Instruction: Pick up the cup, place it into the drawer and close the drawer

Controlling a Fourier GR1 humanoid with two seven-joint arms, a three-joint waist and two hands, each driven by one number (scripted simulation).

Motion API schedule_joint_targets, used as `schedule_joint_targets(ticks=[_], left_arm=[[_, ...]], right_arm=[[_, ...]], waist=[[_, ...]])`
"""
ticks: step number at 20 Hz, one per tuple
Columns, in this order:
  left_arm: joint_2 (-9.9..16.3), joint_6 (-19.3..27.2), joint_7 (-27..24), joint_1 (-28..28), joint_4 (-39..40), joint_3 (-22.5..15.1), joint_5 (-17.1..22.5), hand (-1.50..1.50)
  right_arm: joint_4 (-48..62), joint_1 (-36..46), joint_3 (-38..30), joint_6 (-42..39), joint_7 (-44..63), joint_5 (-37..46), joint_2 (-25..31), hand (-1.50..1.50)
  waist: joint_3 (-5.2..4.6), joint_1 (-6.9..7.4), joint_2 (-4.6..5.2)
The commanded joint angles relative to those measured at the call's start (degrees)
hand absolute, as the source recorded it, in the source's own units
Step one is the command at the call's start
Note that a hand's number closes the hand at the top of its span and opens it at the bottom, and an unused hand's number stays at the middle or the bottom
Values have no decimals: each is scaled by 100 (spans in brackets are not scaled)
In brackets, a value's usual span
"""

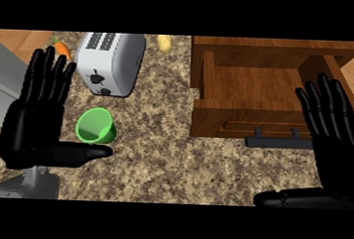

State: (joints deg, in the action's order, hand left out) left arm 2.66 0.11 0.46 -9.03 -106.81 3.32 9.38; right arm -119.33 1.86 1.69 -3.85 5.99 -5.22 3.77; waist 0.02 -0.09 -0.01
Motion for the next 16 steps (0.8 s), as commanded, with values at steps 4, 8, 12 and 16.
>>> schedule_joint_targets(ticks=[4,8,12,16], left_arm=[[44,-15,178,136,-144,-11,96,-150],[-24,94,130,205,-225,3,107,-150],[-10,9,-361,129,621,76,-31,-150],[60,30,-409,136,829,214,4,-150]], right_arm=[[51,485,-120,115,356,-64,-33,-150],[398,435,-390,-153,66,-268,111,-150],[63,-174,-250,-245,-200,-231,11,-150],[237,441,-262,13,126,8,11,-150]], waist=[[-2,17,-4],[-1,17,-3],[-2,-5,-1],[-2,13,-1]])
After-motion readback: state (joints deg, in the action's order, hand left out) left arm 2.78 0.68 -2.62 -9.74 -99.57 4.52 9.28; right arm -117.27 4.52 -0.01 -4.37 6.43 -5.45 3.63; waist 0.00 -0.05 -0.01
